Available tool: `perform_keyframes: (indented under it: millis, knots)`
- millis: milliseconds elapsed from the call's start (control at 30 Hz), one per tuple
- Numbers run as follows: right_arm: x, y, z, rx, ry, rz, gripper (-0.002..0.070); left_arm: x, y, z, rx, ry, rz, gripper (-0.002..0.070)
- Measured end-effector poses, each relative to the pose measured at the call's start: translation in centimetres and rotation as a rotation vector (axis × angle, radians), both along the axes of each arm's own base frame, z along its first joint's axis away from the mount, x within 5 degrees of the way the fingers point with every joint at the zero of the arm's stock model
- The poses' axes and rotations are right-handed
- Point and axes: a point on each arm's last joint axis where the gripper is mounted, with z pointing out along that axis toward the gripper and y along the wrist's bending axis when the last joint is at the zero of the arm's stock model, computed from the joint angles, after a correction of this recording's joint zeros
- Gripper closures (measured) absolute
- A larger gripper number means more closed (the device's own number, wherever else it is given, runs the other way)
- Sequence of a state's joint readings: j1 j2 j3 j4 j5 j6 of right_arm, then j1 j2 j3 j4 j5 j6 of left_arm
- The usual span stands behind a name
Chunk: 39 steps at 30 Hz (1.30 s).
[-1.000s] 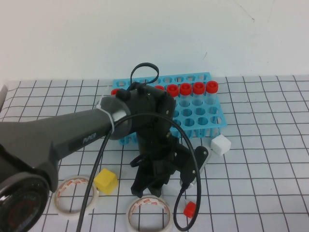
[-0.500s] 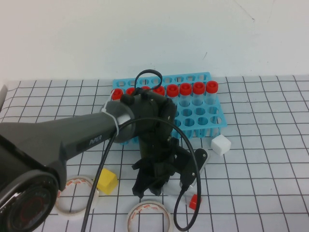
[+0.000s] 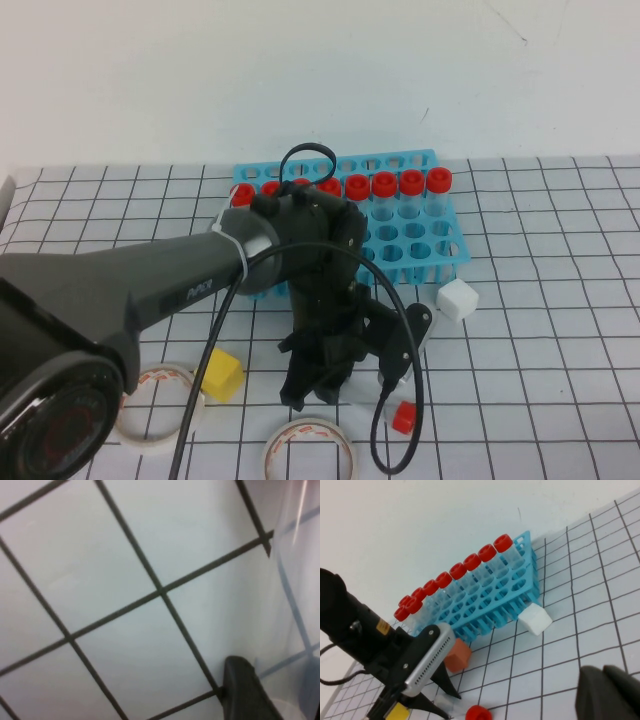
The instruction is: Place the test tubes
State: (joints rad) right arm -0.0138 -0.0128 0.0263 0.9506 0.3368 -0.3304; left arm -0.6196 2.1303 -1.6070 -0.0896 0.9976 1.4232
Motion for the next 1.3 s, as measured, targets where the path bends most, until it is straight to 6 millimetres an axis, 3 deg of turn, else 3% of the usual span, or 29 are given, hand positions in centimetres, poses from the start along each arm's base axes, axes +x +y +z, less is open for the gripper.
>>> perform_keyframes:
  millis: [133, 267, 400, 533, 633, 700, 833, 1033, 1133, 1233, 1300]
  knots:
    - [0.0, 0.2, 0.1, -0.010, -0.010, 0.020, 0.0678, -0.2, 0.3, 1.3, -0.002, -0.001, 0.073, 0.0463]
    - [-0.2, 0.6, 0.2, -0.058, -0.049, 0.078, 0.0678, -1.1, 1.5, 5.7, -0.039, -0.022, 0.174, 0.0463]
    - [-0.5, 1.3, 0.7, -0.144, -0.143, 0.174, 0.0678, -1.4, 5.1, 10.6, -0.189, 0.000, 0.359, 0.0463]
    - [-0.8, 1.7, 1.9, -0.242, -0.242, 0.230, 0.0678, -1.5, 10.2, 12.6, -0.393, 0.110, 0.590, 0.0463]
    - [-0.9, 1.7, 3.5, -0.275, -0.303, 0.228, 0.0678, -2.2, 13.2, 12.5, -0.537, 0.203, 0.713, 0.0463]
    - [-0.7, 1.8, 4.3, -0.273, -0.294, 0.239, 0.0678, -3.2, 13.7, 12.6, -0.640, 0.248, 0.727, 0.0463]
    - [1.1, 2.3, 5.9, -0.265, -0.251, 0.315, 0.0678, -5.9, 12.9, 11.9, -0.848, 0.313, 0.745, 0.0463]
    - [4.4, 3.2, 9.3, -0.289, -0.290, 0.446, 0.0678, -8.3, 11.4, 10.2, -1.138, 0.428, 0.833, 0.0463]
    - [6.8, 3.6, 10.9, -0.274, -0.274, 0.511, 0.0675, -9.4, 11.1, 8.8, -1.198, 0.438, 0.833, 0.0463]
    - [9.6, 4.0, 12.0, -0.231, -0.242, 0.592, 0.0629, -10.0, 10.7, 8.0, -1.197, 0.434, 0.828, 0.0463]
    - [11.3, 4.4, 12.6, -0.191, -0.230, 0.666, 0.0546, -10.1, 10.5, 8.1, -1.202, 0.435, 0.818, 0.0463]
